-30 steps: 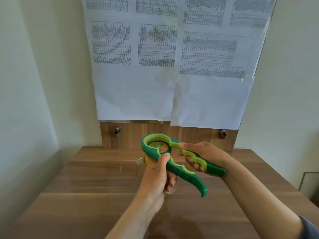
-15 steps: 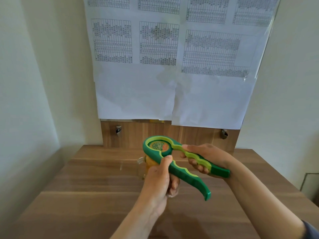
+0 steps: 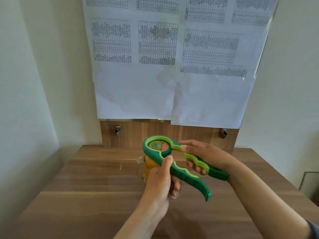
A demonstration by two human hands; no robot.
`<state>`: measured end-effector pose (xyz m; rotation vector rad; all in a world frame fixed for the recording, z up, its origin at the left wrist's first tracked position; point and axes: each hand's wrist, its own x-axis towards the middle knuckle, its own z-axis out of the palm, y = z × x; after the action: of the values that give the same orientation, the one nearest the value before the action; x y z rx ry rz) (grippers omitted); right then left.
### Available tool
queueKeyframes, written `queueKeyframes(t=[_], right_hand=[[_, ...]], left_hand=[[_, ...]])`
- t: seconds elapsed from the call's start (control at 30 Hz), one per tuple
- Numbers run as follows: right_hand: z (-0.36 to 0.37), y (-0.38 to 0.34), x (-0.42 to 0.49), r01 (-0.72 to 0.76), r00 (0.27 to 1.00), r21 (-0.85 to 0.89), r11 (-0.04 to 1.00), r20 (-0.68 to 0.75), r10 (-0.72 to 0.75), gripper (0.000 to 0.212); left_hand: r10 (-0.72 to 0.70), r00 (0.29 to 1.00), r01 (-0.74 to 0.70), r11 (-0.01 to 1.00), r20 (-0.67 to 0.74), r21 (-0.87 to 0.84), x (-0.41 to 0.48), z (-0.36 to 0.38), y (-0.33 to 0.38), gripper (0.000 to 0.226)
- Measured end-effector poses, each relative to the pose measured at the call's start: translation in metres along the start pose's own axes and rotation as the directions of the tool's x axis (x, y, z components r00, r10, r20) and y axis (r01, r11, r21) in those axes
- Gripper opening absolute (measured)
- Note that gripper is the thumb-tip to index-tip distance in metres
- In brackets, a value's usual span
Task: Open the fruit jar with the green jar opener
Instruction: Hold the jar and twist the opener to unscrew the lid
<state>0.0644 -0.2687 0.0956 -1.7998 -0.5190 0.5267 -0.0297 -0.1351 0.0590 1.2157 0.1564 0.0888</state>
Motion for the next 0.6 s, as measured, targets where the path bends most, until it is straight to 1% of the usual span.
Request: queueKeyframes(t=[0.07,0.1,0.17,0.2,0.23,0.27,0.33,0.37,0.4,0.47,0.53,0.6], right_hand=[[0.002,-0.007,-0.005,0.029,1.0,-0.115,0.993,0.008,-0.028,0.024],[0.003,-0.012,-0.008,0.035,0.999,-0.198,0.98,0.016,-0.032,0.026],[0.007,-0.021,-0.014,0.048,0.999,-0.386,0.921,0.032,-0.038,0.043],[0.009,-0.026,-0.016,0.061,0.998,-0.451,0.891,0.046,-0.045,0.052],[0.011,-0.029,-0.019,0.08,0.996,-0.498,0.863,0.067,-0.054,0.059],[0.013,-0.033,-0.021,0.108,0.993,-0.529,0.842,0.1,-0.064,0.06],[0.016,-0.038,-0.026,0.152,0.984,-0.554,0.819,0.162,-0.073,0.051],[0.017,-0.04,-0.027,0.15,0.984,-0.578,0.802,0.17,-0.062,0.053],[0.019,-0.041,-0.028,0.126,0.988,-0.624,0.771,0.15,-0.04,0.065],[0.023,-0.042,-0.029,0.034,0.997,-0.721,0.692,0.072,0.026,0.096],[0.025,-0.043,-0.029,-0.011,0.998,-0.774,0.633,0.026,0.049,0.109],[0.028,-0.045,-0.03,-0.036,0.998,-0.815,0.578,0.003,0.067,0.113]], left_hand=[[-0.003,1.0,0.003,1.0,-0.011,0.01,-0.001,0.0,0.0,0.06],[-0.005,1.0,0.005,1.0,-0.015,0.013,-0.001,-0.001,0.001,0.06],[-0.009,1.0,0.01,1.0,-0.015,0.009,-0.002,-0.001,0.001,0.06],[-0.009,1.0,0.009,1.0,-0.013,0.001,-0.002,-0.002,0.002,0.059],[-0.006,1.0,0.006,1.0,-0.011,-0.006,-0.002,-0.002,0.002,0.055],[0.0,1.0,0.0,1.0,-0.008,-0.012,-0.002,-0.002,0.003,0.05],[0.017,1.0,-0.017,1.0,0.002,-0.019,-0.003,-0.003,0.003,0.045],[0.026,1.0,-0.026,0.999,0.009,-0.021,-0.004,-0.004,0.002,0.046],[0.034,0.999,-0.034,0.999,0.015,-0.016,-0.004,-0.005,0.002,0.047],[0.041,0.999,-0.042,0.999,0.012,0.027,-0.004,-0.007,0.003,0.05],[0.038,0.999,-0.036,0.994,-0.016,0.105,-0.004,-0.01,0.003,0.058],[0.066,0.996,-0.054,0.984,-0.065,0.172,-0.003,-0.017,0.002,0.063]])
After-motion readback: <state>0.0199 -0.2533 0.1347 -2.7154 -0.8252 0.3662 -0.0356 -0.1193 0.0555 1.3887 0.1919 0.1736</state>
